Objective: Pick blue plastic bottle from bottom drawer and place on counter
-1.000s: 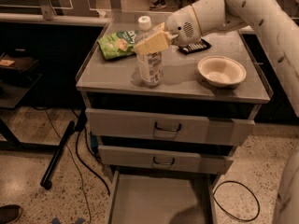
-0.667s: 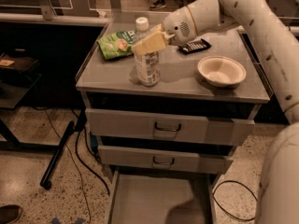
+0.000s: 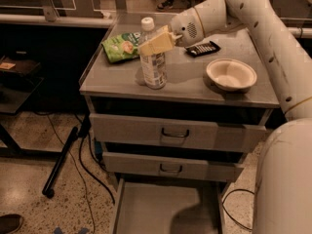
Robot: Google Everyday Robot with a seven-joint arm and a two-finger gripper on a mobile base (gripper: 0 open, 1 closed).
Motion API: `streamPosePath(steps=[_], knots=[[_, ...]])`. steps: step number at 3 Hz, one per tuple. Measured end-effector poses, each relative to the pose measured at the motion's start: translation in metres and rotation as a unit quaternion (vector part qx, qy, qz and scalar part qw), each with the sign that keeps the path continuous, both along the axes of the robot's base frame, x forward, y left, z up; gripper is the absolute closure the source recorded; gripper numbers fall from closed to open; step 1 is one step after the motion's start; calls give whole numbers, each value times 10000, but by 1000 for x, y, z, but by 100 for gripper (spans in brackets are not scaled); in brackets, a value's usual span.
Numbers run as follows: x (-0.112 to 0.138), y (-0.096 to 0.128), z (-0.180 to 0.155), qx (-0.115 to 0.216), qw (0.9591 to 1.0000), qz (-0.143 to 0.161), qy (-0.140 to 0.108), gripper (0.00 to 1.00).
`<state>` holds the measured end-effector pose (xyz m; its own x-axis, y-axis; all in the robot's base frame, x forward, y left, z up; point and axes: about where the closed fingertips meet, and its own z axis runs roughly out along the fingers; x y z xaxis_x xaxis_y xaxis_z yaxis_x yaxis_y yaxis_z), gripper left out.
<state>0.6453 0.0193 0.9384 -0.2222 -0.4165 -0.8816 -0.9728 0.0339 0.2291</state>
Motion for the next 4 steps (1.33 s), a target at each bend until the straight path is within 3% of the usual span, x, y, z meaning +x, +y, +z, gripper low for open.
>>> streamPosePath(steps=[3, 4], knots=[[0, 0, 0, 0, 10000, 0, 0, 34], [0, 0, 0, 0, 10000, 0, 0, 3]])
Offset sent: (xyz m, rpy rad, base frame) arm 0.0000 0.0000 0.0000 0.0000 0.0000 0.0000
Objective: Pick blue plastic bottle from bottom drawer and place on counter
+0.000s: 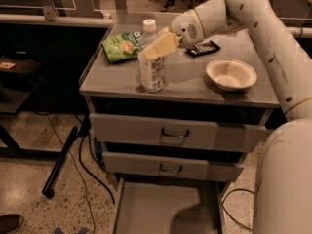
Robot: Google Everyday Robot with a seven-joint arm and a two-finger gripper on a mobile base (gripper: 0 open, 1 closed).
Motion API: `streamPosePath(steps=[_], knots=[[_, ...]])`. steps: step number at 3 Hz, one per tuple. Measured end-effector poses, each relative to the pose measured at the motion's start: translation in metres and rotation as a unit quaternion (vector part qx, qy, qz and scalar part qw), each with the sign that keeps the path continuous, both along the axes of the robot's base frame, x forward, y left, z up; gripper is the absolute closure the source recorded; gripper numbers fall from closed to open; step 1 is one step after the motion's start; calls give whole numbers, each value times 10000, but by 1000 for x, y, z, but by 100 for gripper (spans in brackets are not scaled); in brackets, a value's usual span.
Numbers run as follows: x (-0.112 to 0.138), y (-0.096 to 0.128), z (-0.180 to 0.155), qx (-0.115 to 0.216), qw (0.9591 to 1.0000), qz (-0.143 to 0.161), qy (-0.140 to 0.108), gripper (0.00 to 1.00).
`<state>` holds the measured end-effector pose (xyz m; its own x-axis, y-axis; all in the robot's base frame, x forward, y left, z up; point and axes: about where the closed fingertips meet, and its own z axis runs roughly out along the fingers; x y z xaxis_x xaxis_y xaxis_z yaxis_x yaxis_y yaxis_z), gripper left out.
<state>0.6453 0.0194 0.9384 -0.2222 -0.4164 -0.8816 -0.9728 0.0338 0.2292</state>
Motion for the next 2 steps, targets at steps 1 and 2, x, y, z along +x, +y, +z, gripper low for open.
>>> streamPosePath(steps=[1, 2], knots=[[0, 0, 0, 0, 10000, 0, 0, 0], [0, 0, 0, 0, 10000, 0, 0, 0]])
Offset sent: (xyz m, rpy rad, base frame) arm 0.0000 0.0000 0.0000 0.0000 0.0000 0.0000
